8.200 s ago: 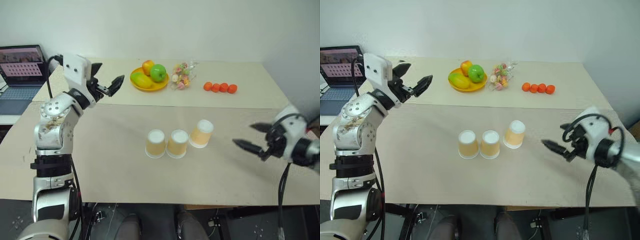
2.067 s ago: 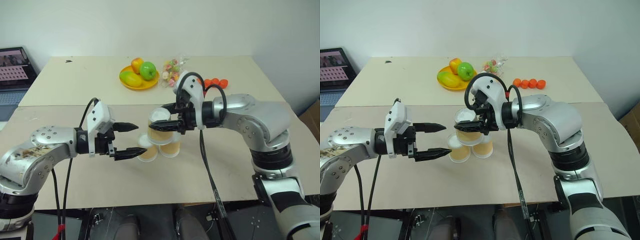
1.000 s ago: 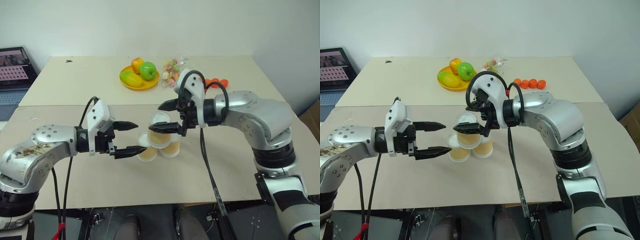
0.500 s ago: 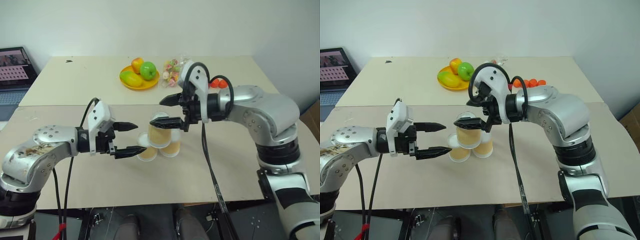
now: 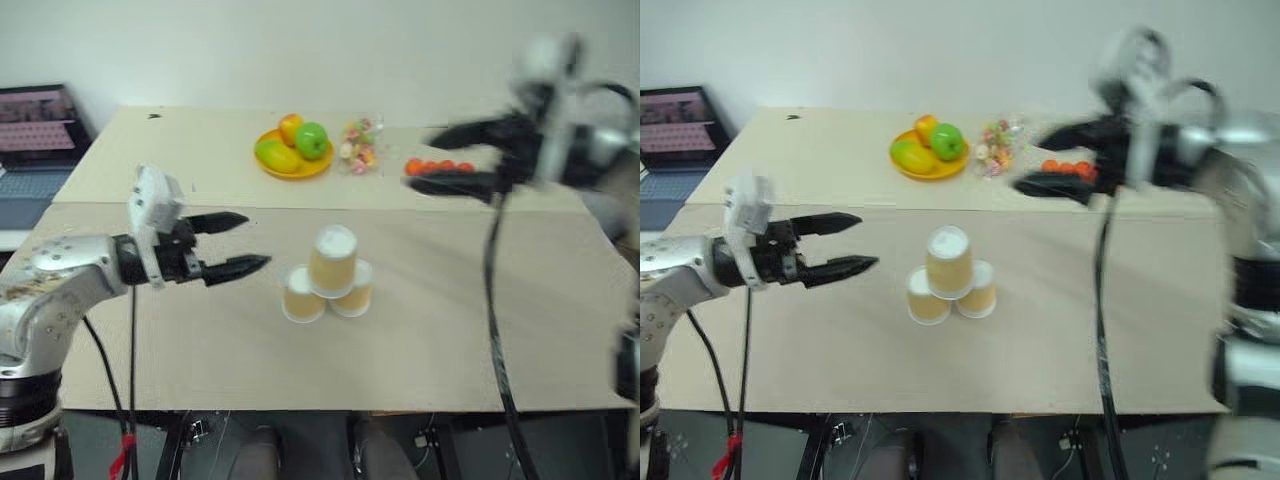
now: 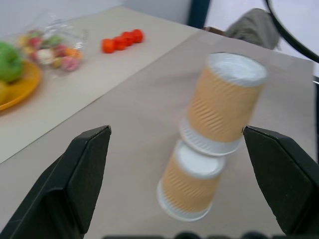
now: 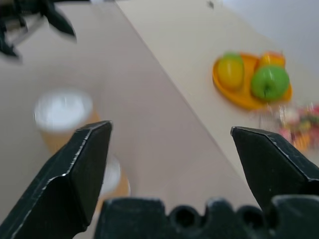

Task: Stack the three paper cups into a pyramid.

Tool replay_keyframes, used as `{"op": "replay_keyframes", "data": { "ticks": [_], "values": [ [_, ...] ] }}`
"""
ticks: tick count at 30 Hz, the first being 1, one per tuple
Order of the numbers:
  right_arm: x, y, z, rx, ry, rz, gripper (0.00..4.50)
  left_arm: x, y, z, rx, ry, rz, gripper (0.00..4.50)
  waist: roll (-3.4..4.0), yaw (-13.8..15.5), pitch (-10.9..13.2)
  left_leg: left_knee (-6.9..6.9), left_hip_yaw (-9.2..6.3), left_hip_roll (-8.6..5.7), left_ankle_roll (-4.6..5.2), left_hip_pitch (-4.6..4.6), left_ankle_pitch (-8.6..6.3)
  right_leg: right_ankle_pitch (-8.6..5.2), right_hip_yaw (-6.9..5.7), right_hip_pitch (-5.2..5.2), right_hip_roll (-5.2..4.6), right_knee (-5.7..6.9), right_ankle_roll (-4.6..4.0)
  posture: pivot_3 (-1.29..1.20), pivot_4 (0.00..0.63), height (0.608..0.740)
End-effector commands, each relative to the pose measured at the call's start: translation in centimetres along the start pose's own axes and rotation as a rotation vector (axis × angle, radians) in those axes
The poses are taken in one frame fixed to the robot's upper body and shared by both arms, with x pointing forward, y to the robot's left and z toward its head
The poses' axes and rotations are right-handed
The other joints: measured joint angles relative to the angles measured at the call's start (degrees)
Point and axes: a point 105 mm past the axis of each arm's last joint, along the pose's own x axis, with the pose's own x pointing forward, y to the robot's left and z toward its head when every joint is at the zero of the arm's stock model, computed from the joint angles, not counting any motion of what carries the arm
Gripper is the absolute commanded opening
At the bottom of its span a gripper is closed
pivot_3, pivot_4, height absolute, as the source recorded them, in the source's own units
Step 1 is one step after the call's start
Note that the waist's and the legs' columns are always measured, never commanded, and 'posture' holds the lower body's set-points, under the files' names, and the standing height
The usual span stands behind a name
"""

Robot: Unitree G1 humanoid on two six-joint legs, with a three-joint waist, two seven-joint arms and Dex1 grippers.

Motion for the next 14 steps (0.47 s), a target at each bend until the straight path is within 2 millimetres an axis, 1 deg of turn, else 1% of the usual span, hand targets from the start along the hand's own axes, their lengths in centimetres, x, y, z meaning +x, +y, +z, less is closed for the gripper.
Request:
{"op": "replay_keyframes", "data": {
  "ticks": [1, 4, 7, 9, 10, 11, 14],
  "values": [
    [-1.5, 2.6, 0.3, -0.039, -0.049, 0.088, 4.47, -1.0, -0.5, -0.4, 0.042, 0.045, -0.002, 4.5, 0.04, -0.74, 0.0, -0.01, 0.07, 0.01, 0.01, 0.04, 0.0, 0.0, 0.1, -0.02, 0.02, 0.03, 0.0, 0.0, 0.15, 0.734],
    [-2.3, 2.9, -1.6, 0.033, -0.043, 0.055, 4.47, -1.6, -0.4, -1.5, 0.062, 0.078, 0.016, 4.5, 0.06, -0.96, 0.02, -0.05, 0.23, 0.03, 0.01, 0.24, 0.0, 0.0, 0.28, -0.03, 0.08, 0.28, -0.02, 0.0, 0.15, 0.734],
    [-2.5, 3.2, -3.0, 0.056, -0.016, 0.027, 4.47, -1.4, -0.7, -2.4, 0.074, 0.103, 0.013, 4.5, 0.06, -0.65, 0.03, 0.0, 0.21, 0.05, -0.05, 0.41, 0.06, -0.04, 0.26, 0.11, 0.16, 0.3, -0.06, 0.0, 0.15, 0.734],
    [-2.3, 3.0, -4.5, 0.07, 0.013, -0.013, 4.47, -0.9, -1.4, -3.4, 0.084, 0.12, -0.009, 4.5, 0.06, -0.54, 0.03, 0.04, 0.22, 0.05, -0.11, 0.55, 0.16, -0.22, 0.27, 0.26, 0.16, 0.31, 0.3, 0.0, 0.15, 0.734],
    [-2.2, 2.9, -5.0, 0.075, 0.021, -0.027, 4.47, -0.7, -1.7, -3.8, 0.086, 0.124, -0.018, 4.5, 0.06, -0.54, 0.03, 0.06, 0.23, 0.05, -0.12, 0.61, 0.16, -0.22, 0.27, 0.32, 0.16, 0.31, 0.31, 0.0, 0.15, 0.734],
    [-1.9, 2.6, -5.5, 0.073, 0.034, -0.047, 4.47, -0.6, -2.2, -4.4, 0.048, 0.16, -0.053, 4.5, 0.06, -0.54, 0.03, 0.09, 0.26, 0.04, -0.13, 0.71, 0.16, -0.21, 0.3, 0.41, 0.15, 0.3, 0.32, 0.0, 0.15, 0.734],
    [-1.2, 1.8, -6.1, 0.081, 0.035, -0.088, 4.47, -0.4, -2.5, -4.7, 0.012, 0.173, -0.075, 4.5, 0.06, -0.67, 0.03, 0.08, 0.32, 0.06, -0.13, 1.06, 0.16, -0.27, 0.34, 0.76, 0.15, 0.27, 0.28, 0.0, 0.15, 0.734]
  ]
}}
